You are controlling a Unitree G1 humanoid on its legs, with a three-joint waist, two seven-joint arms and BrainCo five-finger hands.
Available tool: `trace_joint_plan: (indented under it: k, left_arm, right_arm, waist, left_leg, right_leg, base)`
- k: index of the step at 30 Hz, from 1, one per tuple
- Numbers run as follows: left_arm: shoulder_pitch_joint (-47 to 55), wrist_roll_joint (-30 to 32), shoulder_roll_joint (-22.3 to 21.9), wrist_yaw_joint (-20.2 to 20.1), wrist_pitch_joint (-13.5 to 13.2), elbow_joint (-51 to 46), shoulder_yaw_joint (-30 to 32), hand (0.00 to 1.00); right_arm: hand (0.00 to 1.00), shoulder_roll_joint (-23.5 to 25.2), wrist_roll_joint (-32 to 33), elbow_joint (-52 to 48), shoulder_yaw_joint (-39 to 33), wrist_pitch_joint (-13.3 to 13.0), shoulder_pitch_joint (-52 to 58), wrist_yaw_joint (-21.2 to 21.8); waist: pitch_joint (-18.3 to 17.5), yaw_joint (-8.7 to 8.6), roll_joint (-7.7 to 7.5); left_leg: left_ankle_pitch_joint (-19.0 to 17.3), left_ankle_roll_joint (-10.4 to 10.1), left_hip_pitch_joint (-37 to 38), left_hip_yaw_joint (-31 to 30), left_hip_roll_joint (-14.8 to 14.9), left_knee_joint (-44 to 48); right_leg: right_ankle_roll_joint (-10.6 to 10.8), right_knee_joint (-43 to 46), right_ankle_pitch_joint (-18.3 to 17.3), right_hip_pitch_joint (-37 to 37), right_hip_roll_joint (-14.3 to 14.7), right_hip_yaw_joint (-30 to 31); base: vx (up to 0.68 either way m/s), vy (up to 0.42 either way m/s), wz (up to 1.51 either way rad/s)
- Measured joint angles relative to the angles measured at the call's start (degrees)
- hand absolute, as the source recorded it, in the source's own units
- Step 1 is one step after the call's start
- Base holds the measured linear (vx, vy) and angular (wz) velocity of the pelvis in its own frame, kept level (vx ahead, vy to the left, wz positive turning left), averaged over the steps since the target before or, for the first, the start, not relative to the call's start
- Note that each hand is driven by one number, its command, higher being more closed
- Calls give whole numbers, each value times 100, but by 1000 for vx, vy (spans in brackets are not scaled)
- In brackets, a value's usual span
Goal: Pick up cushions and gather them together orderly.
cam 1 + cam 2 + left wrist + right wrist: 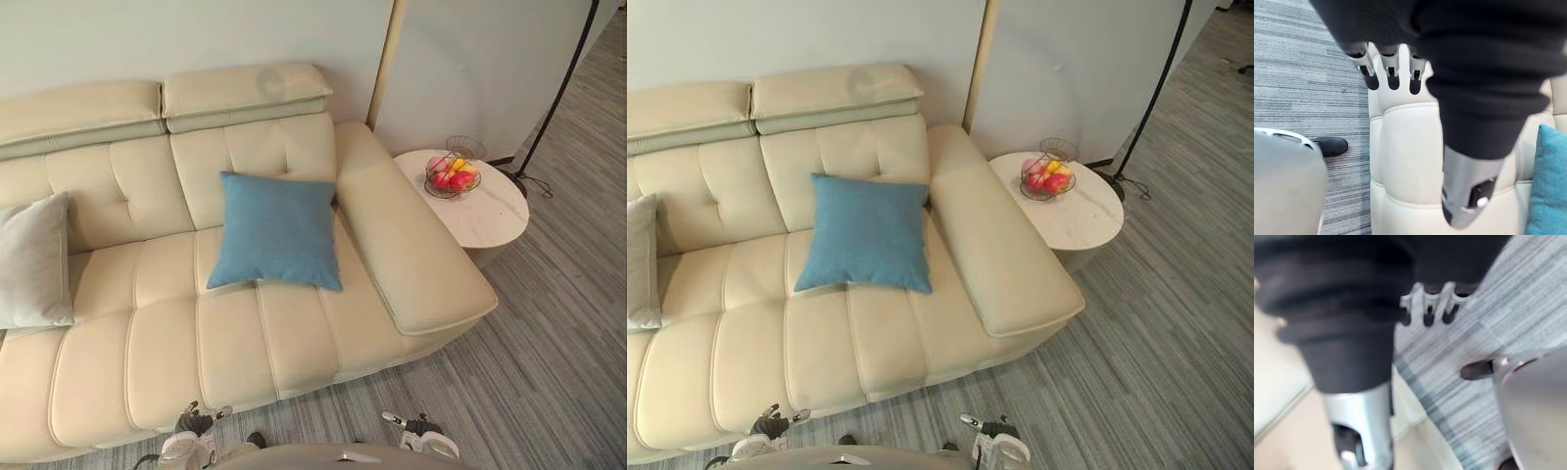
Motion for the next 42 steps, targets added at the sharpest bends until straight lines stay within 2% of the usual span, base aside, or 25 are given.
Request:
trace_joint_plan:
  k: [5,7,8,9,10,11,14,15,16,18,19,20,22,23,25,26,28,29,32,33,34,36,37,39,42]
  left_arm:
    - [-25,35,33,-65,9,47,-7,0]
    - [-58,140,75,-94,34,50,33,0]
    - [-55,171,84,-106,40,61,139,0]
    - [-34,173,66,-111,40,86,221,0]
    - [-21,177,37,-117,60,247,268,0]
    - [-26,172,9,-116,72,314,274,0]
    - [-46,165,-32,-120,70,300,418,0]
    - [-46,163,-30,-118,71,248,445,0]
    - [-72,164,-41,-117,70,205,441,0]
    - [-154,163,-58,-121,66,200,428,0]
    - [-273,162,-104,-122,66,195,415,0]
    - [-349,161,-202,-126,64,119,337,0]
    - [-286,161,-281,-167,45,-17,185,0]
    - [-269,158,-279,-169,58,15,150,0]
    - [-269,137,-272,-172,56,79,38,0]
    - [-275,114,-266,-172,56,79,-3,0]
    - [-286,108,-257,-169,92,190,-13,0]
    - [-287,93,-267,-177,147,254,0,0]
    - [-293,104,-301,-176,155,203,52,0]
    - [-300,103,-337,-179,153,187,159,0]
    - [-316,101,-345,-178,154,131,173,0]
    - [-321,98,-358,-183,149,32,174,0]
    - [-326,69,-406,-180,135,-61,220,0]
    - [-325,53,-444,-178,116,-133,261,0]
    - [-314,53,-521,-178,46,-229,361,0]
  right_arm:
    - [0,-98,-11,0,33,0,94,-3]
    - [0,-146,-19,-10,21,-6,78,-2]
    - [0,-176,-17,-7,-13,-1,85,-4]
    - [0,-204,-13,-7,-35,0,69,-13]
    - [0,-319,-11,-14,-33,-9,66,-26]
    - [0,-340,5,-38,-52,0,77,-34]
    - [0,-256,6,-31,-85,52,289,-50]
    - [0,-152,9,-92,-8,106,253,-66]
    - [0,-117,21,-211,10,120,206,-82]
    - [0,-67,27,-306,61,103,101,-110]
    - [0,-32,27,-427,84,104,40,-111]
    - [0,-45,28,-489,35,95,-8,-113]
    - [0,-83,127,-512,-27,59,52,-119]
    - [0,-101,128,-479,-11,40,51,-120]
    - [0,-157,128,-446,-10,2,-18,-122]
    - [0,-179,128,-406,-17,8,5,-125]
    - [0,-207,148,-226,-19,-9,-66,-124]
    - [0,-209,195,-168,-24,6,-94,-126]
    - [0,-205,240,-10,-19,5,-92,-127]
    - [0,-199,246,-10,-13,1,-94,-137]
    - [0,-197,250,-8,-16,4,-99,-145]
    - [0,-179,328,-8,-19,4,-103,-154]
    - [0,-175,371,-18,-18,9,-92,-156]
    - [0,-164,371,-25,-14,10,-94,-157]
    - [0,-52,370,-64,43,14,-100,-159]
  waist:
    - [46,-110,23]
    - [164,-122,16]
    - [208,-115,-32]
    - [199,-75,17]
    - [202,-55,169]
    - [224,-95,201]
    - [236,-149,196]
    - [240,-123,160]
    - [252,-99,169]
    - [258,-55,163]
    - [288,-74,210]
    - [352,-75,329]
    - [383,-84,375]
    - [382,-80,392]
    - [375,-150,432]
    - [366,-161,450]
    - [381,-117,463]
    - [400,-114,445]
    - [431,-107,465]
    - [450,-67,502]
    - [486,-45,506]
    - [545,-2,482]
    - [565,100,455]
    - [565,166,455]
    - [563,264,450]
  left_leg:
    - [-12,-39,166,301,79,6]
    - [-310,-197,162,581,195,398]
    - [-545,-277,34,483,209,751]
    - [-795,-260,-91,42,150,1062]
    - [-1140,-146,-131,-601,60,1169]
    - [-1272,-98,-133,-693,-34,1190]
    - [-1458,-60,-110,-97,68,1307]
    - [-1470,-20,-70,474,174,1321]
    - [-1484,-23,-46,859,256,1327]
    - [-1483,-22,-42,1469,363,1363]
    - [-1493,7,-13,1814,414,1455]
    - [-1507,31,122,2061,488,1483]
    - [-1521,12,477,2456,459,1510]
    - [-1549,-26,612,2503,457,1506]
    - [-1547,-25,683,2472,504,1402]
    - [-1546,-27,699,2465,514,1357]
    - [-1484,-114,686,2467,641,1376]
    - [-1486,-115,557,2453,861,1908]
    - [-1569,15,64,2060,1466,3802]
    - [-1719,126,-298,1606,1574,4623]
    - [-1772,78,-496,1299,1518,4866]
    - [-1878,19,-909,734,1260,4754]
    - [-1933,7,-1177,411,1019,4139]
    - [-1924,-10,-1296,182,891,3767]
    - [-1602,-104,-1456,-1026,485,2453]
  right_leg:
    - [44,-9,80,-5,56,284]
    - [23,22,97,-96,136,648]
    - [4,33,87,-194,171,895]
    - [-10,41,129,-343,231,1166]
    - [-70,23,175,-573,391,1572]
    - [-184,-17,295,-718,439,1786]
    - [-160,50,496,-1021,617,2275]
    - [-107,161,694,-1290,805,2594]
    - [-133,230,853,-1478,952,2586]
    - [-407,400,1079,-1835,1132,1848]
    - [-848,506,832,-1926,1092,826]
    - [-1243,997,260,-2058,851,-289]
    - [-1292,1862,-324,-2001,140,-2073]
    - [-1293,2051,-488,-1932,41,-2381]
    - [-1122,2192,-840,-1975,108,-2497]
    - [-1092,2206,-855,-2002,145,-2483]
    - [-1033,2157,-850,-2120,439,-2194]
    - [-1020,2075,-869,-2048,601,-2035]
    - [-1039,1765,-861,-1677,925,-1683]
    - [-1060,1693,-878,-1506,1074,-1497]
    - [-1059,1659,-881,-1401,1135,-1368]
    - [-1053,1564,-879,-1173,1172,-1070]
    - [-993,1515,-876,-1011,1178,-665]
    - [-938,1508,-883,-962,1178,-453]
    - [-760,1489,-907,-915,1188,117]
  base:
    - [-73,-11,-33]
    - [-88,7,-87]
    - [-54,3,-99]
    - [-18,6,-174]
    - [-9,31,-203]
    - [19,55,-183]
    - [23,41,-154]
    - [53,-12,-195]
    - [75,-41,-224]
    - [90,-93,-186]
    - [83,-129,-161]
    - [77,-126,-129]
    - [79,-95,-113]
    - [126,-169,-97]
    - [157,-207,-57]
    - [187,-256,-64]
    - [134,-212,-73]
    - [138,-205,-62]
    - [142,-145,-67]
    - [182,-96,-94]
    - [152,-34,-107]
    - [142,47,-98]
    - [139,67,-97]
    - [107,82,-93]
    - [160,186,-105]
